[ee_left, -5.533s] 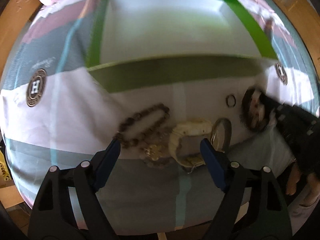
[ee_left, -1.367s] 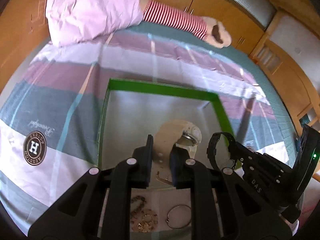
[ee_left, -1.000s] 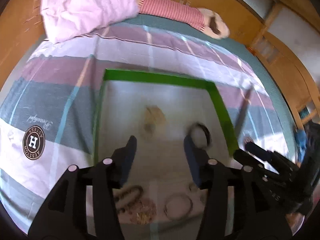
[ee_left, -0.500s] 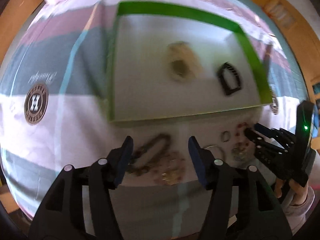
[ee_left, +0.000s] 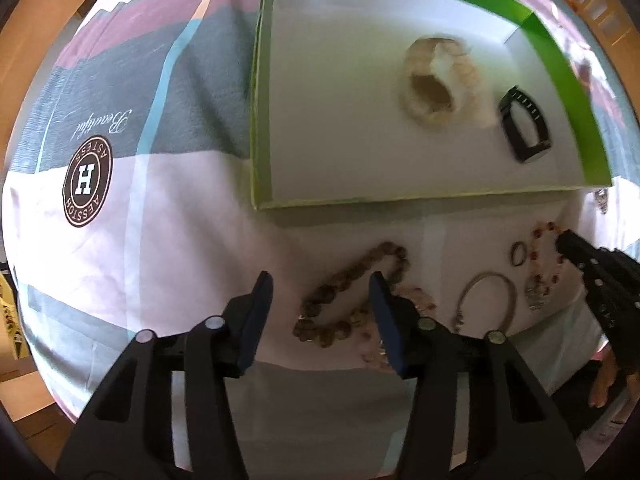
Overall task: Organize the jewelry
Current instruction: 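Grasp the brown bead bracelet with the left tool while the right tool grasps the red-orange bead bracelet, then carry both bead bracelets into the green box and open both tools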
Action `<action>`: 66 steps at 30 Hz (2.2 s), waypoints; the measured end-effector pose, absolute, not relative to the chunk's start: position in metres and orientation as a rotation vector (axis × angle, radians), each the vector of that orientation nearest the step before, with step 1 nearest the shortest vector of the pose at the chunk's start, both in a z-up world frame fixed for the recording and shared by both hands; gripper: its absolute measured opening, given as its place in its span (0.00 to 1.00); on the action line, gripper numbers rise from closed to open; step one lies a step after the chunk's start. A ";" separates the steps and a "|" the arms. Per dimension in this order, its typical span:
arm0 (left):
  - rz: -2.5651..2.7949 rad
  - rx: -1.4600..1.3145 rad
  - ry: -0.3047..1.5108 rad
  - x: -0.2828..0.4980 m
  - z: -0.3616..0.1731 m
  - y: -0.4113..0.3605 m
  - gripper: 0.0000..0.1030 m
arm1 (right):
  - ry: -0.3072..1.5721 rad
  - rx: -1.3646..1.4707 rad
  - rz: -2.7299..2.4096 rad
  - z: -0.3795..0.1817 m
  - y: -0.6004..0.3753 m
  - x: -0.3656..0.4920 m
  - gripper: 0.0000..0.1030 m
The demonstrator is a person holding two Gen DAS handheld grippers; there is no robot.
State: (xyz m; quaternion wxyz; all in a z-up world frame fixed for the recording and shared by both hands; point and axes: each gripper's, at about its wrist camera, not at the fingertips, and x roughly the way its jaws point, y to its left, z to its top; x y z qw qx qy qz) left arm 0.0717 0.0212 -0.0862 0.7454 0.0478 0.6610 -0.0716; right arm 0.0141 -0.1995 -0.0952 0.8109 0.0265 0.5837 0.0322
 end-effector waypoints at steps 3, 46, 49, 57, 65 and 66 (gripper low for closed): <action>-0.135 0.144 1.458 0.073 -0.094 0.018 0.40 | 1.253 0.058 0.067 -0.095 -0.207 0.017 0.07; -0.127 0.251 1.329 0.054 -0.088 -0.035 0.10 | 1.179 -0.093 0.041 -0.108 -0.181 0.014 0.07; -0.158 0.241 1.292 0.049 -0.077 -0.039 0.10 | 1.162 -0.073 0.059 -0.102 -0.177 0.011 0.07; -0.277 0.176 1.219 0.030 -0.046 -0.045 0.10 | 1.114 -0.066 0.106 -0.085 -0.168 0.008 0.07; -0.277 0.120 1.216 0.044 -0.043 -0.018 0.10 | 1.134 -0.069 0.102 -0.090 -0.166 0.012 0.07; -0.273 0.114 1.217 0.048 -0.044 -0.014 0.10 | 1.133 -0.067 0.101 -0.090 -0.166 0.011 0.07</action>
